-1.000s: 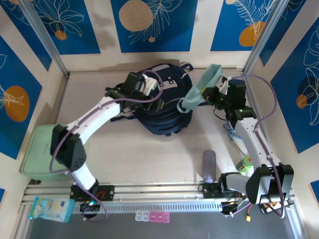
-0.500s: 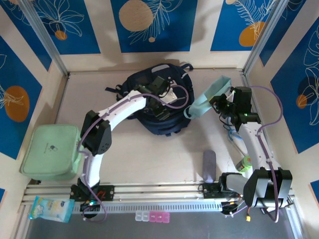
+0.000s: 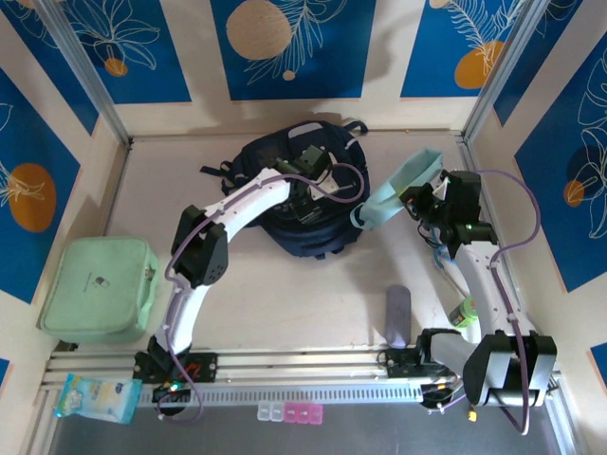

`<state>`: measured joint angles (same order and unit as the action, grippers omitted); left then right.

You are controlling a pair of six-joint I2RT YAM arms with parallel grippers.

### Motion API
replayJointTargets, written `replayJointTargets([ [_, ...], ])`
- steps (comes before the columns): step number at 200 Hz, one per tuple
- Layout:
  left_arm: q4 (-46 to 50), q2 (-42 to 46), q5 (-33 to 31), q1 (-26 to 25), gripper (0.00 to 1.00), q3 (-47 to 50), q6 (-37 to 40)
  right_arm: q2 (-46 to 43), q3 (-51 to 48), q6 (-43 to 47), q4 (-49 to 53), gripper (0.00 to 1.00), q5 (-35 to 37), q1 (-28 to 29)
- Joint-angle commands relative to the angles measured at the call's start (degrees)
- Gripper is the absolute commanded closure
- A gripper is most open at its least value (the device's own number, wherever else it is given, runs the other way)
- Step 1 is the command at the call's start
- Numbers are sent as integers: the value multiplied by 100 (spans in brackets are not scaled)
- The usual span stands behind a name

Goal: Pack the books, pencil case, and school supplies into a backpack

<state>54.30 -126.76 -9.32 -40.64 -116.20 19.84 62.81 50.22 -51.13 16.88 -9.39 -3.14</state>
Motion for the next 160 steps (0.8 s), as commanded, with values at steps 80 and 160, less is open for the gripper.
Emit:
replayJointTargets([
  [80, 60, 265, 181, 7, 94, -231, -300, -180, -65, -90, -146, 96, 4, -121],
  [160, -1211, 1567, 98, 16, 100, 211, -1429, -499, -204, 192, -46, 96, -25, -181],
])
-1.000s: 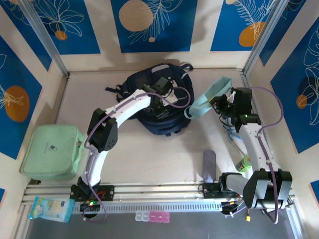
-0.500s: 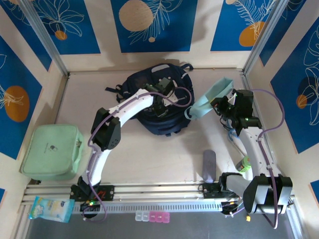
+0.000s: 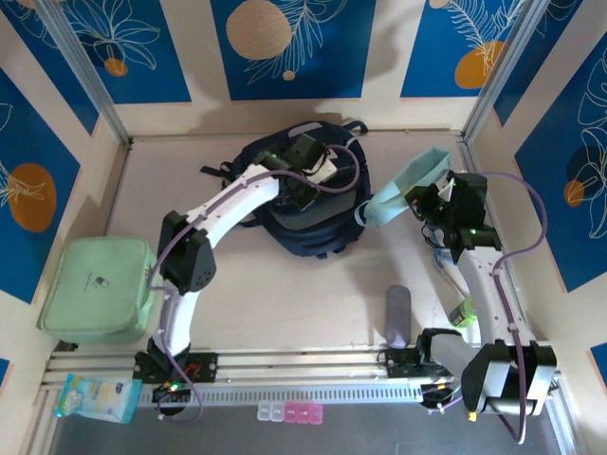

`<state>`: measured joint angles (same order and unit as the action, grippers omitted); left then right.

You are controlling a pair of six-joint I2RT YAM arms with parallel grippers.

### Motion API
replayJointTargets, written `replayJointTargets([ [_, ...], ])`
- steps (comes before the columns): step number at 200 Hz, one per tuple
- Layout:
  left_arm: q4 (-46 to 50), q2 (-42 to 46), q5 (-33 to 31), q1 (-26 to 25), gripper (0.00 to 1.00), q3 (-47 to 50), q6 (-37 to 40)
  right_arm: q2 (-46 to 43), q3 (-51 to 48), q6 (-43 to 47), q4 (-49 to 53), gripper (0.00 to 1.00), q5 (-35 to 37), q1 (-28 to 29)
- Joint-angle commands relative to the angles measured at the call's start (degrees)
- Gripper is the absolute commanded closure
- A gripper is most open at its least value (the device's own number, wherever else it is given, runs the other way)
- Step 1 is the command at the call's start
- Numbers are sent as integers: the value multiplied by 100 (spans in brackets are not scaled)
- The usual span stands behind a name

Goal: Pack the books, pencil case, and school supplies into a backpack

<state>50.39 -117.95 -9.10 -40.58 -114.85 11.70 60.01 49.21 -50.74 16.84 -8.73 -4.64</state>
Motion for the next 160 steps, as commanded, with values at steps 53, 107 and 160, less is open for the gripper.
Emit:
replayJointTargets([
  [53, -1312, 1065, 706, -11, 100, 198, -1191, 320, -64, -509, -610, 95, -1083, 662],
  [107, -1712, 1343, 1104, -22, 100, 565, -1530, 1932, 556, -1930, -538, 96, -531, 1562],
  [160, -1917, 1340, 1884, -32, 100, 575, -1996, 3226, 1536, -2667, -560, 96, 683, 1957],
])
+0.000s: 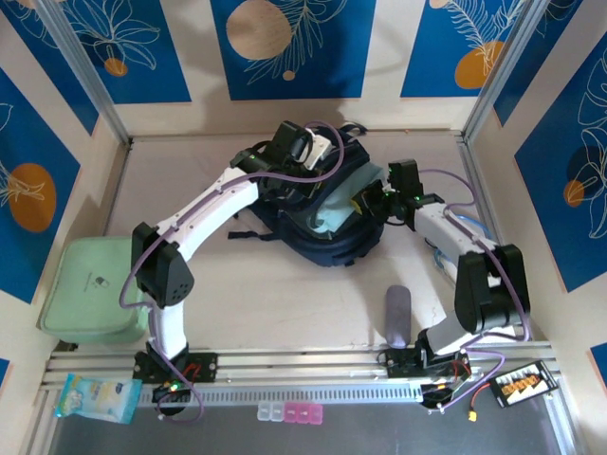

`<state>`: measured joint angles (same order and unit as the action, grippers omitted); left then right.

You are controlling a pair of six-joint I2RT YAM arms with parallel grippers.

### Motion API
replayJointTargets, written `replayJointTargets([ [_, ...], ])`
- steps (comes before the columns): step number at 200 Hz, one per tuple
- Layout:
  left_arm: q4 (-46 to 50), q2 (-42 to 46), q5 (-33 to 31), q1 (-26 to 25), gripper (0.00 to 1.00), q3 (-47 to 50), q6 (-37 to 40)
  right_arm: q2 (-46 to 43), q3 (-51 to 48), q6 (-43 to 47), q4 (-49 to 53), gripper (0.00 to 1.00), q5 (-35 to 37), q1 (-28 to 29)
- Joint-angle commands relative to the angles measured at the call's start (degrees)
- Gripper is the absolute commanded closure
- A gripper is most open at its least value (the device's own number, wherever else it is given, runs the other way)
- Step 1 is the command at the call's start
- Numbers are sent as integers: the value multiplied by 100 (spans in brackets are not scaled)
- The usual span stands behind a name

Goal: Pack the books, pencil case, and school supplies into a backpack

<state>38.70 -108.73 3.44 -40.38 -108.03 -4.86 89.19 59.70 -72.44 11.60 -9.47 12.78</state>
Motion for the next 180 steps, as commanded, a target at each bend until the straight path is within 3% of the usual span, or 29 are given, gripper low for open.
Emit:
replayJointTargets([
  [1, -748, 416, 635, -50, 100, -110, -344, 322, 502, -493, -48, 96, 769, 220],
  [29, -807, 414, 683, -53, 100, -109, -431, 906, 883, -430, -394, 96, 791, 572],
  [87, -952, 462, 772, -57, 100, -113, -625, 1880, 893, -411, -2159, 96, -431, 735],
  [180, -1256, 590, 892, 43, 100, -107, -894, 2969, 1013, -1058, -4014, 91, -425, 895],
])
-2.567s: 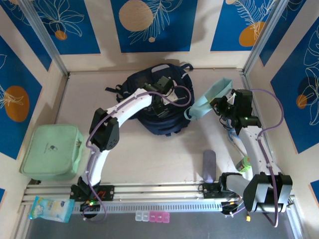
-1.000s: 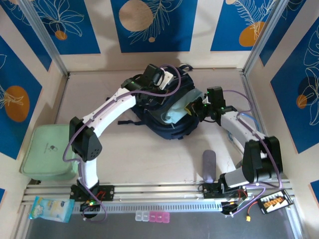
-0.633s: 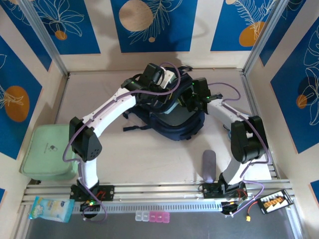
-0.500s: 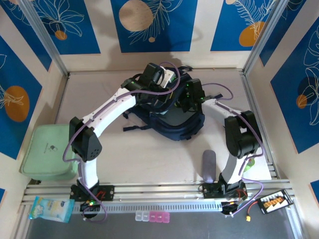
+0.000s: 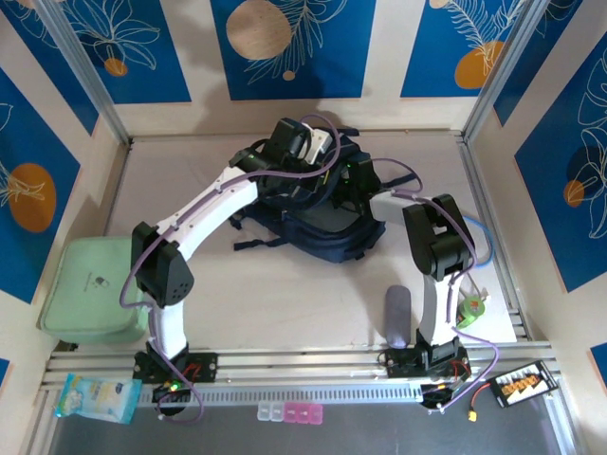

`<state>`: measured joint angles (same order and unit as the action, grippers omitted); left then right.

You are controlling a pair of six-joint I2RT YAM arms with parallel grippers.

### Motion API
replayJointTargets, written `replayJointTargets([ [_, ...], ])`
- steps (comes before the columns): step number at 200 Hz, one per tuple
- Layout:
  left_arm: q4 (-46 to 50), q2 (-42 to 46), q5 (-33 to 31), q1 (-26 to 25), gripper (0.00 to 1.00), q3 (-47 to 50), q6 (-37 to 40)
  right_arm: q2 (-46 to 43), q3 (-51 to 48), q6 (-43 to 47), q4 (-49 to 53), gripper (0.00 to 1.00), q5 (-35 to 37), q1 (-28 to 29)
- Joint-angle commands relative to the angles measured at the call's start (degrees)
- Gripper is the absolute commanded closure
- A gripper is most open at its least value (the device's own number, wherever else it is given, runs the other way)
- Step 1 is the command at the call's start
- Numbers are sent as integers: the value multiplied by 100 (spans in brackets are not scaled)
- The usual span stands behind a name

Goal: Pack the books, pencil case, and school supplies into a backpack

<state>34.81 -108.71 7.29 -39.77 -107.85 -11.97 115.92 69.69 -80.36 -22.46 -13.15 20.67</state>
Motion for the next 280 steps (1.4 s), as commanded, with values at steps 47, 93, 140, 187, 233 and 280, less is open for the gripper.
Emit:
replayJointTargets([
  [47, -817, 592, 396, 35, 100, 125, -126, -255, -725, -125, -1200, 84, -60, -91],
  [93, -991, 579, 682, 47, 100, 125, -188, -162, -652, 52, -840, 87, -86, -16],
  [140, -932, 611, 777, 60, 100, 87, -159, 465, 177, 45, -591, 87, 127, 326],
  [187, -1158, 719, 899, 172, 100, 255, -375, 829, 690, -317, -376, 81, 525, 399],
  [233, -1234, 754, 836, 278, 100, 472, -420, -72, -222, -59, -759, 53, 492, 152],
  [280, -1387, 735, 886, 344, 100, 623, -501, -1244, -1171, -411, -407, 39, 67, -297],
])
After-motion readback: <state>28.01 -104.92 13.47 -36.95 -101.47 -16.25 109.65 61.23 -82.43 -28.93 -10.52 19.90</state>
